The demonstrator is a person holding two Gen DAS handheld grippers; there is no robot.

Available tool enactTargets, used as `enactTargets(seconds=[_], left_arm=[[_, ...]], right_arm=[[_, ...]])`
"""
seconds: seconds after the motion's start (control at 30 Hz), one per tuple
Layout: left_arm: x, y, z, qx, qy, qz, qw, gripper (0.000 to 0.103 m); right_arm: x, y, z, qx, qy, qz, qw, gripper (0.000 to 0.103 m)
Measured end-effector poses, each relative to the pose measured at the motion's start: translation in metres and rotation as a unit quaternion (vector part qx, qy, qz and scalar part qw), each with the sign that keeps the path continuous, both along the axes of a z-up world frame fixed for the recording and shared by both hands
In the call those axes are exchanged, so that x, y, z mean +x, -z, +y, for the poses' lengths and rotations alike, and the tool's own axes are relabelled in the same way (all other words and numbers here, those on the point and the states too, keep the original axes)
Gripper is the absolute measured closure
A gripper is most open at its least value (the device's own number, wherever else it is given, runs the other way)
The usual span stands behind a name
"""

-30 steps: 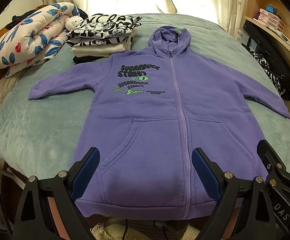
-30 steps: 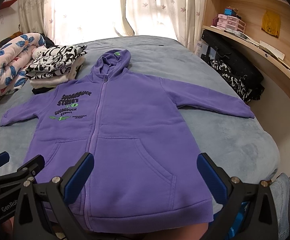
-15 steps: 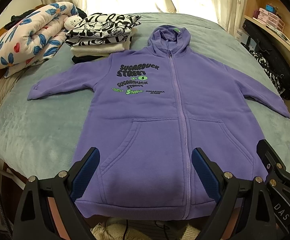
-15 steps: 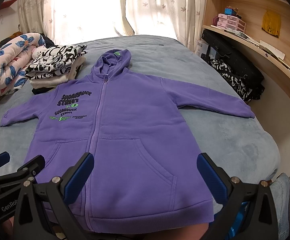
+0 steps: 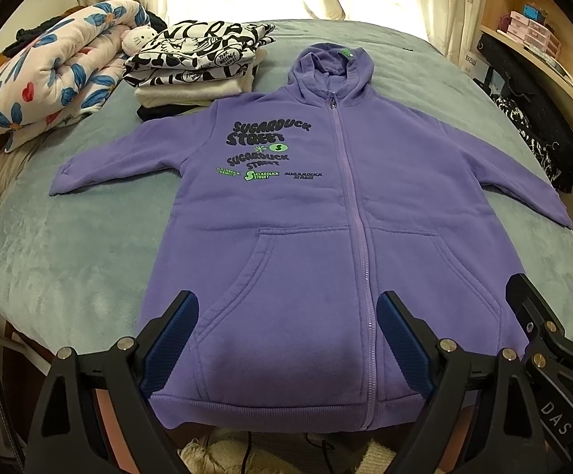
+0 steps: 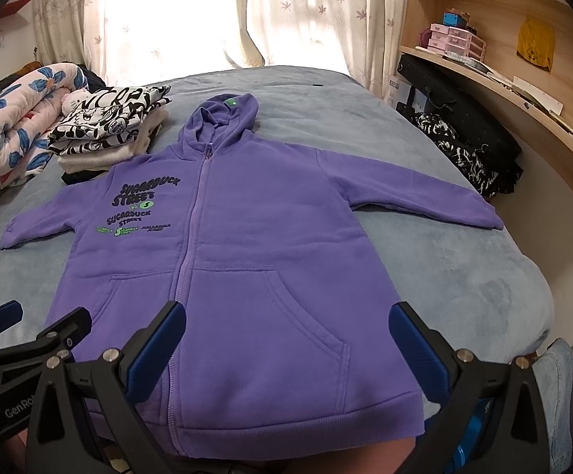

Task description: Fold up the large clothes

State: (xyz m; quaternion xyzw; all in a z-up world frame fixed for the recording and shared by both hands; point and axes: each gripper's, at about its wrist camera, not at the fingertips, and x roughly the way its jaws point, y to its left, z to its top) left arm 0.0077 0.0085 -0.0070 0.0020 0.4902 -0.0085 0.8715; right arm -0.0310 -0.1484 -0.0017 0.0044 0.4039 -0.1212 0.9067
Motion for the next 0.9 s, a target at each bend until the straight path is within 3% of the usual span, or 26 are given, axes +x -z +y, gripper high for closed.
enactTargets(seconds=[0.9], left_arm=[[-0.0066, -0.0027, 0.001, -0.01, 0.002, -0.007, 0.9999, 0.021]], right_arm=[[-0.0053, -0.0081, 0.0055, 0.006, -0.006, 0.0, 1.0, 0.0]])
